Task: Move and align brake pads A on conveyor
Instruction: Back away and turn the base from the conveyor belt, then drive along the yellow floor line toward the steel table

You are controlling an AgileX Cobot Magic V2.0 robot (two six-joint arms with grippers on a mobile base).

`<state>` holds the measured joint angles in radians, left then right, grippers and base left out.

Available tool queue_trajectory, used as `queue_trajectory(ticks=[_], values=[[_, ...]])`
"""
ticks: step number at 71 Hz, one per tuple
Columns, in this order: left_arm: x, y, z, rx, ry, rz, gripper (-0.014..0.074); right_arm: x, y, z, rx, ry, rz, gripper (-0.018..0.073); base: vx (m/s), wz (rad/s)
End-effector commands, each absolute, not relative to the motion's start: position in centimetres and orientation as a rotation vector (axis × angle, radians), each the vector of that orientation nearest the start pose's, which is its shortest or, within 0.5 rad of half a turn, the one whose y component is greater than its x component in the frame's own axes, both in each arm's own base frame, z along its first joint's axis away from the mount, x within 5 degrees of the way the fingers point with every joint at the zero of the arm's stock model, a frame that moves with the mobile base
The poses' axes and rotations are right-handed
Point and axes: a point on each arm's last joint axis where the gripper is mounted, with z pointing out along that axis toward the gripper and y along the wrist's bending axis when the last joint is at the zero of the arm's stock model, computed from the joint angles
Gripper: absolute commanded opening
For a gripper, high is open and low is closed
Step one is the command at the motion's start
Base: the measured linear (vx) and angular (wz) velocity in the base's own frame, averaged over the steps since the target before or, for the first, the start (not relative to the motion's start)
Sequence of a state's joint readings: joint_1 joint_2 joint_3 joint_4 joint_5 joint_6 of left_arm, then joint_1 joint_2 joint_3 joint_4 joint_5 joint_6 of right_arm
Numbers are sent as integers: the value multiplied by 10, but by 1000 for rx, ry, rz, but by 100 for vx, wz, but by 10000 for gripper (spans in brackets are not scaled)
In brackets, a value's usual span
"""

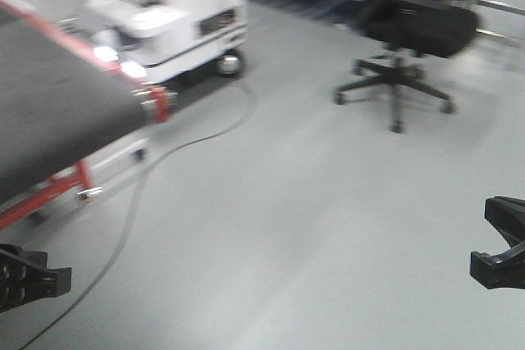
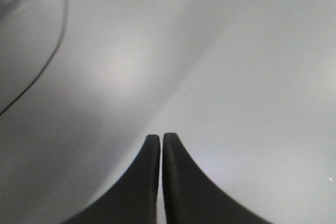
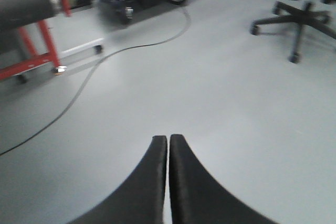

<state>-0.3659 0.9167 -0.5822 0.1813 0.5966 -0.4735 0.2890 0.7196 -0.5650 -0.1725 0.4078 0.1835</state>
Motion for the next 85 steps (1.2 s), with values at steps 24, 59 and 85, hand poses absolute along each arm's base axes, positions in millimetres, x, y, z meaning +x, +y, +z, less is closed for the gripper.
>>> queue_trajectory(ticks=[24, 59, 85], values=[[163, -53, 277, 6, 2327, -233, -6, 144, 37, 317, -225, 1930, 140, -8, 4, -79], [162, -52, 275, 3, 2351, -220, -6, 144, 37, 317, -225, 1930, 141, -8, 13, -78], [159, -50, 272, -2, 2389, -200, -6, 144, 37, 317, -225, 1930, 141, -8, 27, -50]])
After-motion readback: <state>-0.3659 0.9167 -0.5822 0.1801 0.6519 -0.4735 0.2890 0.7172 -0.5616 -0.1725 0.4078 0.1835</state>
